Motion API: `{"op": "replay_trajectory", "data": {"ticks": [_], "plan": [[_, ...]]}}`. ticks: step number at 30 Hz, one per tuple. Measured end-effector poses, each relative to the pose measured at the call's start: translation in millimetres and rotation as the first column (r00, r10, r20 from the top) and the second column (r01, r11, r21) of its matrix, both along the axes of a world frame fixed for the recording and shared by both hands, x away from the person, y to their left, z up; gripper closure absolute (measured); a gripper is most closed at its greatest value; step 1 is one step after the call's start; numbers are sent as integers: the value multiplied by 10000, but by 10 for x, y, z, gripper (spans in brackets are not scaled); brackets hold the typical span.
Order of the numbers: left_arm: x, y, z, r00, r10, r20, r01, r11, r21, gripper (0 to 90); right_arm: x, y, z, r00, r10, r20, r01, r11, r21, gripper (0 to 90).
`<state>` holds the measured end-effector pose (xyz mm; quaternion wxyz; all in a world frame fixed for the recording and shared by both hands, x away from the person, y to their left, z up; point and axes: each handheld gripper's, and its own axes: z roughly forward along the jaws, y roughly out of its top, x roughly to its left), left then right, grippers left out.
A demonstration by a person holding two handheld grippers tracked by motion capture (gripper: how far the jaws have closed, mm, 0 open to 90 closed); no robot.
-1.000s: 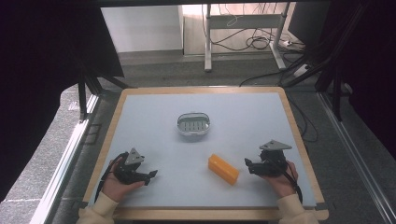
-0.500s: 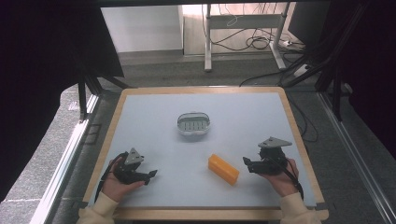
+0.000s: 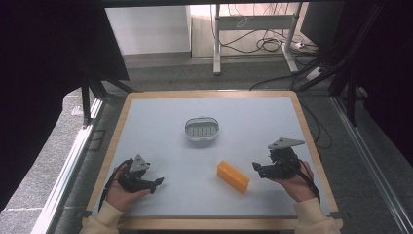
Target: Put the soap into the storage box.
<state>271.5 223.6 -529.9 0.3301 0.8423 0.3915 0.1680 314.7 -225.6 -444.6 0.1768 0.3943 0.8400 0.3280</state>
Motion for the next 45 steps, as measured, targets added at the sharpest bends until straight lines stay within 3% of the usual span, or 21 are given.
{"op": "replay_trajectory", "data": {"ticks": [20, 34, 45], "plan": [[3, -5, -2, 10000, 33, -19, -33, 10000, 30, 223, 32, 285, 221, 9935, 1141, 39, -1139, 9931, -293, 285], [7, -9, -14, 10000, 13, -21, -13, 10000, 45, 223, 75, 483, 236, 9859, 1660, -222, -1671, 9840, -620, 300], [1, -23, -16, 10000, -19, -7, 19, 10000, 72, 223, 87, 650, 215, 9732, 2237, -539, -2274, 9707, -776, 314]]}}
